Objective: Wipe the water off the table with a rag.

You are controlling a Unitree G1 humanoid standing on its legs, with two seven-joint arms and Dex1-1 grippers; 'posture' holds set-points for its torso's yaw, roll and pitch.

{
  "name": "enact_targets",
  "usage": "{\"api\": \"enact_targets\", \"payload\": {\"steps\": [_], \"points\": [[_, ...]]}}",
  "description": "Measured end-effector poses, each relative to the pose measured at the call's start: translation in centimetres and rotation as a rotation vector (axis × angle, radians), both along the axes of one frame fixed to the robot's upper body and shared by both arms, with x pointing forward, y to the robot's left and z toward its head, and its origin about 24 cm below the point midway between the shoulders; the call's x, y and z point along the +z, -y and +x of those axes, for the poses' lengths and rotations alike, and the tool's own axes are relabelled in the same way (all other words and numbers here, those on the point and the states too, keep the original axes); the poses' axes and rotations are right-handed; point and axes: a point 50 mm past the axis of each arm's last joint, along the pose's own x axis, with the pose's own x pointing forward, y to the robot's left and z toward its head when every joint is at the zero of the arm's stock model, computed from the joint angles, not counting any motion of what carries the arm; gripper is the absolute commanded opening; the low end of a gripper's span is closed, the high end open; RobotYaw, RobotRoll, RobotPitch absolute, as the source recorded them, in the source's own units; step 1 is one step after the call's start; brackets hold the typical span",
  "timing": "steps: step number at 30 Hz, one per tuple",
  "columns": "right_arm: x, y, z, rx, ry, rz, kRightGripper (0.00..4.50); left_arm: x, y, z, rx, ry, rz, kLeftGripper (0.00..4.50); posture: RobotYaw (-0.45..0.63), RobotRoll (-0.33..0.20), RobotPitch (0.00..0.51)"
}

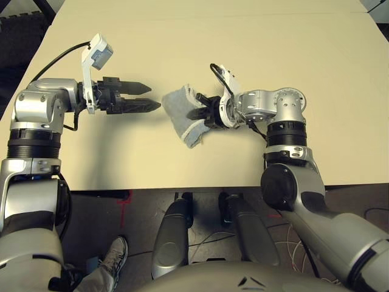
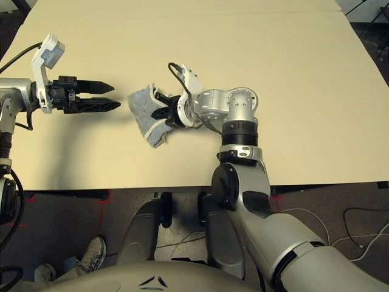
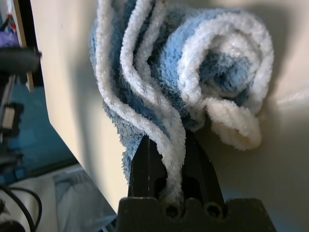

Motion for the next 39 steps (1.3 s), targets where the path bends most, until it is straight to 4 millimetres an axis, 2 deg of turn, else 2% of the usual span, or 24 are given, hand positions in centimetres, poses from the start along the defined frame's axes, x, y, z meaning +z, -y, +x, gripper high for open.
{"api": "enact_targets", "payload": {"steps": [8, 13, 19, 23, 27, 31, 39], "points": [[1.4, 4.8, 2.3, -0.174, 0.046, -0.009, 0.00, 0.0, 0.0, 0.0, 0.001, -0.001, 0.000, 4.50, 0.10, 0.000, 0.297], [1.7, 8.8, 3.2, -0.298, 0.063, -0.047, 0.00, 0.0, 0.0, 0.0, 0.002, 0.000, 0.001, 4.50, 0.10, 0.000, 0.295], [1.4, 14.6, 3.1, -0.439, 0.082, -0.120, 0.00, 0.0, 0.0, 0.1, 0.015, 0.007, 0.005, 4.50, 0.10, 0.000, 0.293], [1.5, 18.0, 2.7, -0.511, 0.095, -0.169, 0.00, 0.1, -0.4, 0.9, 0.080, 0.109, -0.005, 4.50, 0.09, 0.000, 0.287], [1.5, 19.7, 2.7, -0.550, 0.108, -0.199, 0.00, 0.0, -1.4, 2.6, 0.251, 0.239, -0.036, 4.50, 0.09, 0.000, 0.287], [1.6, 20.6, 2.8, -0.562, 0.129, -0.230, 0.00, -0.1, -2.7, 3.4, 0.401, 0.335, -0.060, 4.50, 0.09, 0.000, 0.280], [3.1, 24.5, 2.1, -0.621, 0.151, -0.335, 0.00, -0.3, -3.8, 3.4, 0.470, 0.377, -0.079, 4.50, 0.10, 0.000, 0.277]]}}
